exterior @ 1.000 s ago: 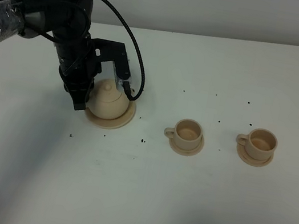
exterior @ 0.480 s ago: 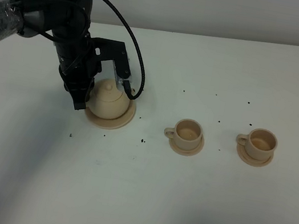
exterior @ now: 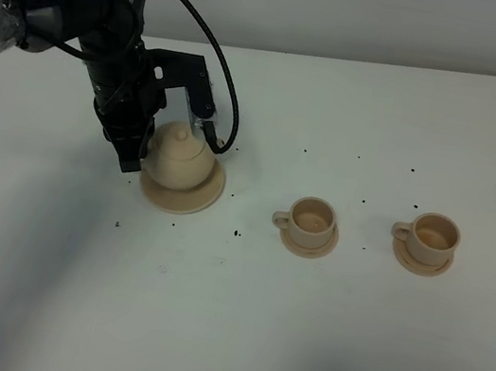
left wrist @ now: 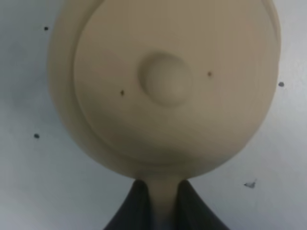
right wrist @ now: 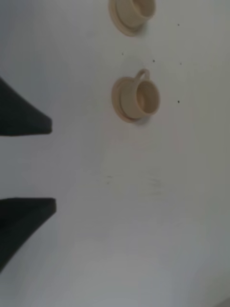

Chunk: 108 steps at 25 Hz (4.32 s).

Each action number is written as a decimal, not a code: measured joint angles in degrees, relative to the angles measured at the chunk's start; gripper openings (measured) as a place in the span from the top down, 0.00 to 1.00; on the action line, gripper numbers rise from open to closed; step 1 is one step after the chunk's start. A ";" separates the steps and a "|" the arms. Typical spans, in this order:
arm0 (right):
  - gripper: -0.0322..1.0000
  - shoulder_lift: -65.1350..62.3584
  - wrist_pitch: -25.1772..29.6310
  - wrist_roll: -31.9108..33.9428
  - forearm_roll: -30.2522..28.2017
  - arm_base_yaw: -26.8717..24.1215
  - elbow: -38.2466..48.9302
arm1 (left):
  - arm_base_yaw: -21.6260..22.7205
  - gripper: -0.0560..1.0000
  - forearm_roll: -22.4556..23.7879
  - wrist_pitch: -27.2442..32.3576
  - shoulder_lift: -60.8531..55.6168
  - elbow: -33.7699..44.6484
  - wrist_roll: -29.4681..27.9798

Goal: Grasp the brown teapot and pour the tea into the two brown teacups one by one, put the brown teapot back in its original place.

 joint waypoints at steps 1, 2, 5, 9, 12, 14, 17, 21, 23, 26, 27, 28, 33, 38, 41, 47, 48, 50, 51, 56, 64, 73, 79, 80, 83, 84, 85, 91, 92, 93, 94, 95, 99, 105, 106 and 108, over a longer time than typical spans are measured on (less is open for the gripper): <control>0.64 0.00 0.00 0.00 0.00 0.00 0.00 | 0.14 0.80 -0.30 0.27 -0.16 0.00 0.00; 0.64 0.00 0.00 0.00 0.00 0.00 0.00 | 0.30 0.80 -0.60 0.47 -0.48 0.00 0.00; 0.64 0.00 0.00 0.00 0.00 0.00 0.00 | 0.84 0.80 -1.54 0.54 -1.34 0.00 0.02; 0.64 0.00 0.00 0.00 0.00 0.00 0.00 | 0.95 0.80 -4.04 -0.21 -2.47 0.00 1.82; 0.64 0.00 0.00 0.00 0.00 0.00 0.00 | 0.29 0.81 -6.18 -1.40 -2.79 0.00 2.81; 0.64 0.00 0.00 0.00 0.00 0.00 0.00 | -1.10 0.81 -6.53 -2.99 -2.79 0.00 3.12; 0.64 0.00 0.00 0.00 0.00 0.00 0.00 | -3.85 0.81 -6.61 -4.87 -2.79 -0.98 3.14; 0.64 0.00 0.00 0.00 0.00 0.00 0.00 | -7.65 0.81 -7.11 -6.27 -2.79 -3.98 3.14; 0.64 0.00 0.00 0.00 0.00 0.00 0.00 | -9.13 0.81 -7.25 -7.00 -2.79 -4.87 3.04; 0.64 0.00 0.00 0.00 0.00 0.00 0.00 | -10.95 0.81 -7.18 -8.28 -2.79 -5.23 2.28; 0.64 0.00 0.00 0.00 0.00 0.00 0.00 | -11.36 0.81 -7.06 -8.73 -2.73 -5.23 2.01; 0.64 0.00 0.00 0.00 0.00 0.00 0.00 | -11.80 0.81 -7.06 -9.10 -2.53 -5.23 1.92; 0.64 0.00 0.00 0.00 0.03 0.00 0.00 | -14.16 0.81 -6.94 -12.44 0.17 -5.98 1.54; 0.64 0.00 0.00 0.00 0.15 0.00 0.00 | -16.78 0.81 -6.94 -12.94 4.57 -12.16 1.37; 0.64 0.00 0.00 0.00 0.21 0.00 0.00 | -18.40 0.81 -6.94 -12.55 7.98 -17.20 1.31; 0.64 0.00 0.00 0.00 0.23 0.00 0.00 | -21.01 0.81 -4.32 -12.13 14.45 -25.13 1.31; 0.64 0.00 0.00 -0.05 0.23 0.00 0.00 | -21.37 0.81 -3.64 -12.07 15.13 -25.88 1.37; 0.64 0.00 0.00 -0.05 0.23 0.00 0.00 | -21.70 0.81 -2.96 -12.12 16.21 -27.11 2.04; 0.64 0.00 0.00 -0.05 0.23 0.00 0.00 | -21.90 0.81 -2.54 -12.26 16.38 -27.34 2.45; 0.64 0.00 0.00 -0.05 0.27 0.00 0.00 | -21.99 0.81 -1.26 -12.65 16.57 -27.55 6.10; 0.64 0.00 0.00 -0.05 0.27 0.00 0.00 | -23.08 0.81 -0.93 -13.41 16.57 -27.55 12.29; 0.64 0.00 0.00 -0.05 0.27 0.00 0.00 | -23.20 0.81 -1.30 -15.30 16.57 -27.55 18.30; 0.64 0.00 0.00 -0.05 0.27 0.00 0.00 | -24.12 0.81 -0.49 -17.41 17.14 -27.59 19.64; 0.64 0.00 0.00 -0.05 0.27 0.00 0.00 | -24.21 0.81 -0.20 -17.88 17.41 -27.59 19.69; 0.64 0.00 0.00 -0.05 0.27 0.00 0.00 | -24.51 0.81 0.11 -18.05 18.42 -27.59 19.82; 0.64 0.00 0.00 -0.05 0.27 0.00 0.00 | -24.51 0.81 0.19 -18.12 18.59 -27.59 19.89; 0.64 0.00 0.00 -0.05 0.27 0.00 0.00 | -24.52 0.81 0.24 -18.19 18.59 -27.59 20.22; 0.64 0.00 0.00 -0.05 0.27 0.00 0.00 | -24.90 0.81 2.88 -18.70 18.59 -27.59 21.28; 0.64 0.00 0.00 -0.05 0.27 0.00 0.00 | -25.07 0.81 3.46 -19.04 18.59 -27.59 21.34; 0.64 0.00 0.00 -0.05 0.27 0.00 0.00 | -25.29 0.81 4.18 -19.51 18.59 -27.59 21.34; 0.64 0.00 0.00 -0.05 0.27 0.00 0.00 | -25.43 0.81 4.67 -20.06 18.59 -27.59 21.34; 0.64 0.00 0.00 -0.05 0.27 0.00 0.00 | -25.67 0.81 4.92 -20.51 18.59 -27.59 21.34; 0.64 0.00 0.00 -0.05 0.27 0.00 0.00 | -26.43 0.81 6.26 -22.30 18.59 -27.59 21.34; 0.64 0.00 0.00 -0.05 0.27 0.00 0.00 | -26.80 0.81 8.96 -22.72 18.59 -27.59 21.32; 0.64 0.00 0.00 -0.05 0.27 0.00 0.00 | -26.80 0.81 9.36 -22.72 18.59 -27.59 21.32; 0.64 0.00 0.00 -0.05 0.27 0.00 0.00 | -26.80 0.81 9.82 -22.72 18.59 -27.59 21.71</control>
